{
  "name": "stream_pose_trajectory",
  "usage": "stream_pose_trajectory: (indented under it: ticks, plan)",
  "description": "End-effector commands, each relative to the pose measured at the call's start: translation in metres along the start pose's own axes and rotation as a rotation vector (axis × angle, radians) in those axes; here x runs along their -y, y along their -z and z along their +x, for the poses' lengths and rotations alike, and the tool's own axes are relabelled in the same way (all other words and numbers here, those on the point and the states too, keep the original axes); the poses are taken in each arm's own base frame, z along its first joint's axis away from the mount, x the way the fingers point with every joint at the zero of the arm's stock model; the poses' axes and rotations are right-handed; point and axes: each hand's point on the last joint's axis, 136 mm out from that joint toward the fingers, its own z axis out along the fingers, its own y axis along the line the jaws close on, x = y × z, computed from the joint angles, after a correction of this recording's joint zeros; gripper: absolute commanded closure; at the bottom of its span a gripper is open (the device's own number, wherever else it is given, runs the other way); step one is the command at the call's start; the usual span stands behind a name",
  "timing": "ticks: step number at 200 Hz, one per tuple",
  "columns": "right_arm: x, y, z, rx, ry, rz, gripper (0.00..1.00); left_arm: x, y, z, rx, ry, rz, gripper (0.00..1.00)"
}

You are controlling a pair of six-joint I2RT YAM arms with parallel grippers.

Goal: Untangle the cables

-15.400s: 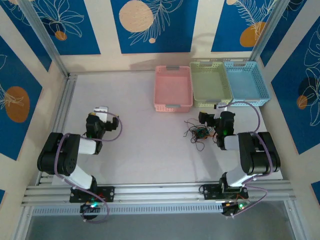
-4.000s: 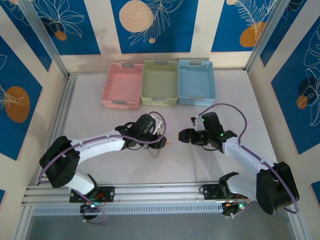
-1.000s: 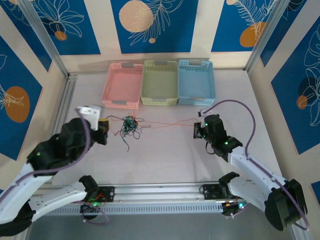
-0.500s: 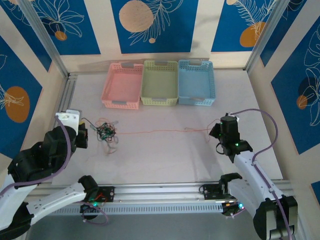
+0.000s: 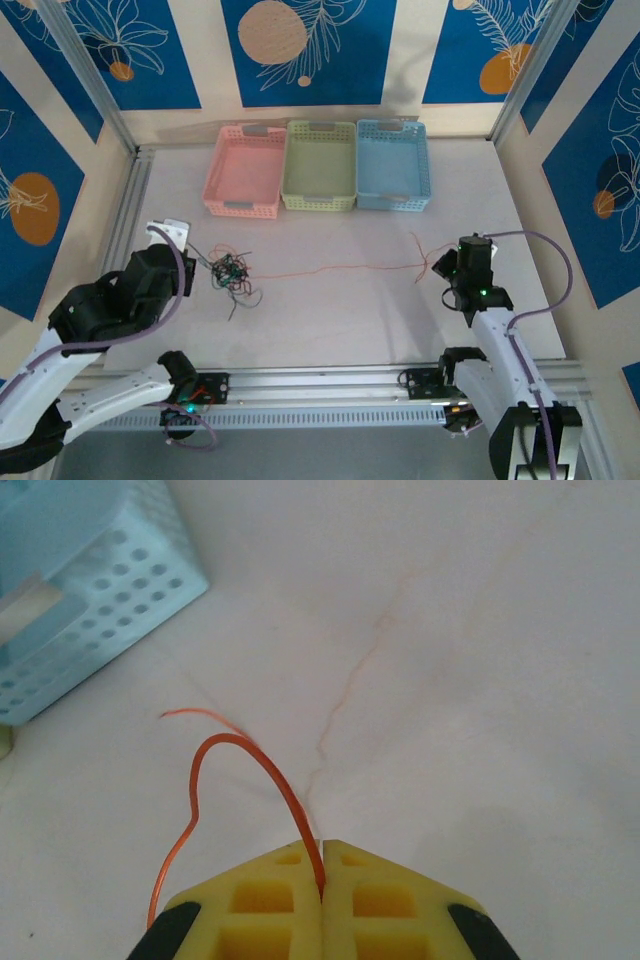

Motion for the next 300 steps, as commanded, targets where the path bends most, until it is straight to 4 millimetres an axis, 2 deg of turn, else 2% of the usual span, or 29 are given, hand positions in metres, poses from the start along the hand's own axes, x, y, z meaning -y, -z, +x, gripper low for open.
stream_pose_trajectory:
  ticks: [1,18,47,55,69,76,105,128,155,179,204,230,277,300]
  plan:
    - [0.005,-0.002,0.008,-0.038,-0.063,-0.015,1.0,-0.014,-0.001,0.008,-0.011,-0.044,-0.074,1.0]
    - [-0.003,-0.004,0.012,-0.059,-0.054,-0.064,1.0,-0.001,-0.01,0.016,-0.028,-0.057,-0.028,1.0]
    - [-0.03,0.003,0.013,-0.1,-0.015,-0.199,1.0,0.068,-0.032,0.027,-0.083,-0.091,0.236,1.0]
    - [-0.036,0.005,0.013,-0.121,-0.008,-0.221,0.94,0.08,-0.038,0.029,-0.101,-0.098,0.266,1.0]
    - [-0.046,0.011,0.015,-0.161,0.008,-0.254,0.67,0.089,-0.05,0.033,-0.136,-0.113,0.252,1.0]
    - [-0.05,0.014,0.015,-0.177,0.016,-0.267,0.58,0.093,-0.054,0.034,-0.153,-0.125,0.253,1.0]
    - [-0.072,0.038,0.02,-0.234,0.097,-0.35,0.48,0.111,-0.063,0.039,-0.182,-0.159,0.301,1.0]
    - [-0.105,0.061,0.031,-0.284,0.174,-0.5,0.44,0.114,-0.065,0.044,-0.181,-0.153,0.315,1.0]
    - [-0.156,0.083,0.067,-0.428,0.286,-0.678,0.41,0.109,-0.063,0.043,-0.16,-0.134,0.315,1.0]
    - [-0.19,0.094,0.116,-0.609,0.321,-0.704,0.43,0.107,-0.062,0.043,-0.151,-0.126,0.313,1.0]
    - [-0.208,0.081,0.164,-0.689,0.349,-0.619,0.47,0.104,-0.061,0.042,-0.143,-0.117,0.309,1.0]
    - [-0.223,0.066,0.203,-0.788,0.336,-0.553,0.51,0.101,-0.059,0.042,-0.128,-0.109,0.309,1.0]
    - [-0.261,0.051,0.25,-0.865,0.34,-0.495,0.53,0.103,-0.059,0.045,-0.132,-0.111,0.322,1.0]
    - [-0.273,0.043,0.273,-0.912,0.329,-0.431,0.55,0.103,-0.059,0.045,-0.128,-0.109,0.323,1.0]
